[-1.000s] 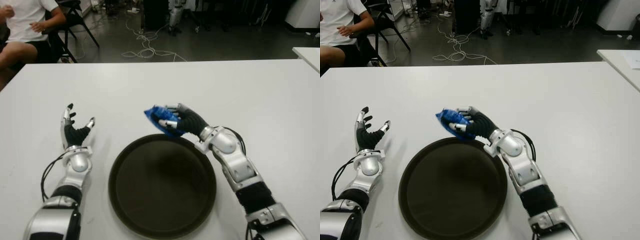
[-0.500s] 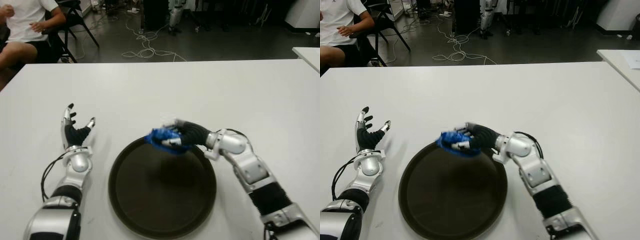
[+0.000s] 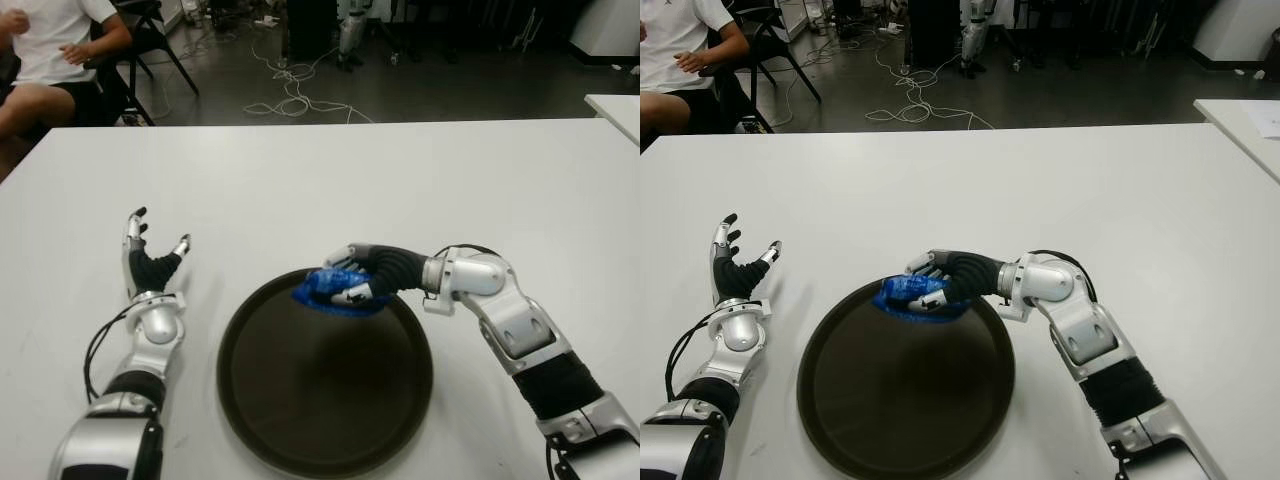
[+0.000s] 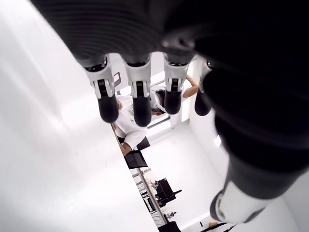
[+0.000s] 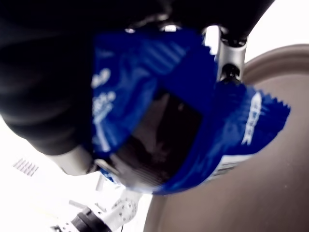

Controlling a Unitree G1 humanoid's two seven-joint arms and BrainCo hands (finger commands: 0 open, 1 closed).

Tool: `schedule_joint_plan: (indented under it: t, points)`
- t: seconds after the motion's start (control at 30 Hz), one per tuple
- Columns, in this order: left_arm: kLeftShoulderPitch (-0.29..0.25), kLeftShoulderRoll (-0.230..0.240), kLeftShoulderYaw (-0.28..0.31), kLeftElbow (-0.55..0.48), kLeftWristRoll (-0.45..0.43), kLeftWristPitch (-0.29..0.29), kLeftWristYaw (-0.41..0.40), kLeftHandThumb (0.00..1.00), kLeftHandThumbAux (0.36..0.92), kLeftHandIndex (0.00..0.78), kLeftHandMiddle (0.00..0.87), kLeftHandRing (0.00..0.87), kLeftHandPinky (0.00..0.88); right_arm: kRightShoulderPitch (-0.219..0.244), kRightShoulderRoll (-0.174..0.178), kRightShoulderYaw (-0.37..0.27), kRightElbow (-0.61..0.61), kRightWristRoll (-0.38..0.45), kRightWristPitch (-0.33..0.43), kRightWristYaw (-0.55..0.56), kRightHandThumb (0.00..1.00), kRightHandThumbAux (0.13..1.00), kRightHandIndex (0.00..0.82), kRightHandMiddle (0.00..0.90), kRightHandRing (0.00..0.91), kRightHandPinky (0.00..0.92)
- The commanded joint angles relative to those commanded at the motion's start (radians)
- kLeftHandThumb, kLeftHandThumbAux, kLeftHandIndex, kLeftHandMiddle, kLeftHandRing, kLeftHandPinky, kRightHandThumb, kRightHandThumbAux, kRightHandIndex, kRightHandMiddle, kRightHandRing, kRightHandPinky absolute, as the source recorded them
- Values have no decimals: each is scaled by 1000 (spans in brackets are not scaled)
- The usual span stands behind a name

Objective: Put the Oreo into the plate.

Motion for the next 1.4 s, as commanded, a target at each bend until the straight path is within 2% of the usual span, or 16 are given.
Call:
schedule_joint_plan:
  t: [0.27,0.4,0.77,0.97,1.13,1.3,1.4]
  points:
    - [-1,-3,8,2,-14,-5,-11,218,780,100,85,95,120,-8,-13,10,-1,-11,-4,8,684,730,439,824,832,816]
    - [-1,-3,8,3,-13,-6,-9,233,789,101,88,102,151,-6,-12,7,0,-8,-5,5,683,730,439,823,831,817]
    - [-2,3,-1,8,6,-7,13,294,800,122,113,143,202,1,22,-11,32,0,5,-43,690,726,440,820,828,815]
    - [-2,6,-7,8,14,-4,25,244,785,115,118,145,181,5,32,-14,45,-4,-8,-70,692,725,440,813,820,808]
    - [-2,7,-14,8,25,1,40,222,783,110,115,137,178,8,40,-8,56,-33,-36,-113,691,726,439,817,822,812]
    - [-2,9,-16,9,33,3,46,242,789,111,114,137,183,16,62,-14,79,-43,-77,-158,686,730,438,817,828,823]
    - [-2,10,-16,9,33,6,44,235,794,108,111,132,174,24,76,-20,101,-45,-127,-193,681,733,433,739,759,750]
